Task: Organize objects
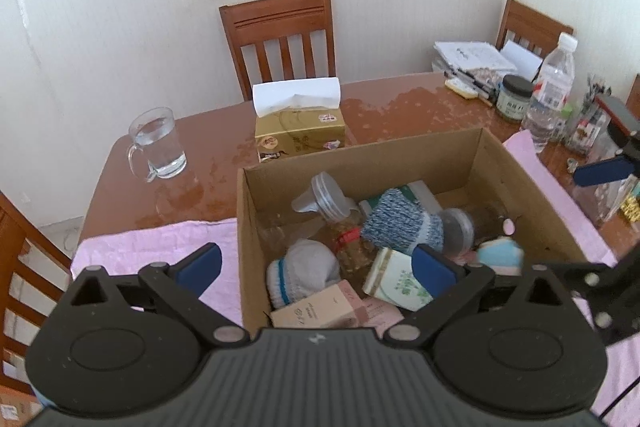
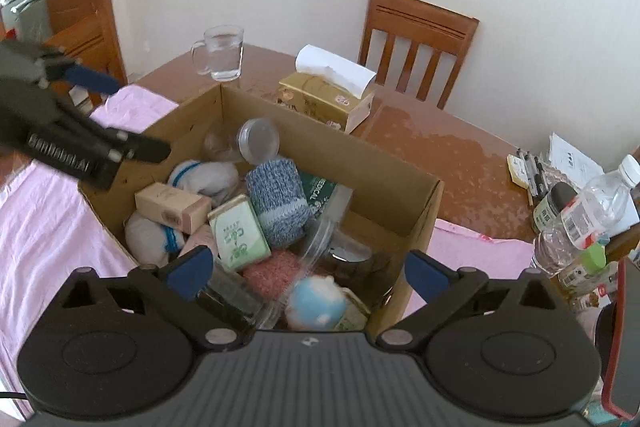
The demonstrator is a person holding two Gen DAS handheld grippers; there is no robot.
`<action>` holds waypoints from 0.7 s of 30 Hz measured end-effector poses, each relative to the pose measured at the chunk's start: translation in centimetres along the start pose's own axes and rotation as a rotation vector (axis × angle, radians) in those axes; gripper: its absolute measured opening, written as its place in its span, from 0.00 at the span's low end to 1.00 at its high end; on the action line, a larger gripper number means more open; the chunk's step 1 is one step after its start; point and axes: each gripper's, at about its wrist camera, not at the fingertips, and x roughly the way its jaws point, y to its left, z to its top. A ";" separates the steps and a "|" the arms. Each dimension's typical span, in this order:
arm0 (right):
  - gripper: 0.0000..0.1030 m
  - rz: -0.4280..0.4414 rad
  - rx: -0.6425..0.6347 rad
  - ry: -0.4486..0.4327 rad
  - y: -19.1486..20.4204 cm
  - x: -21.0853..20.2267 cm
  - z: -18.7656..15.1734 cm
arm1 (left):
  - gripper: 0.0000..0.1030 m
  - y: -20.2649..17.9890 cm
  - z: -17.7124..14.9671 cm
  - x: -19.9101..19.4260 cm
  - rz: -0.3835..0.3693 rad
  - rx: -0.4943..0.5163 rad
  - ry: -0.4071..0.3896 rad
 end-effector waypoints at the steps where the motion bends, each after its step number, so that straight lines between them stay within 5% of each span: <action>1: 1.00 -0.007 0.014 0.008 0.0 0.0 0.1 | 0.98 -0.1 -0.3 -0.2 -0.003 -0.010 -0.002; 6: 1.00 -0.044 0.109 0.051 -0.1 -0.3 0.2 | 0.98 -1.1 -1.8 -1.3 0.025 -0.035 0.002; 15: 1.00 -0.095 0.360 0.154 0.0 -0.8 -1.7 | 0.98 -2.3 -4.2 -2.3 0.076 -0.129 0.150; 21: 1.00 -0.105 0.422 0.185 0.9 -2.0 -2.6 | 0.98 -2.7 -4.2 -3.8 0.103 -0.131 0.155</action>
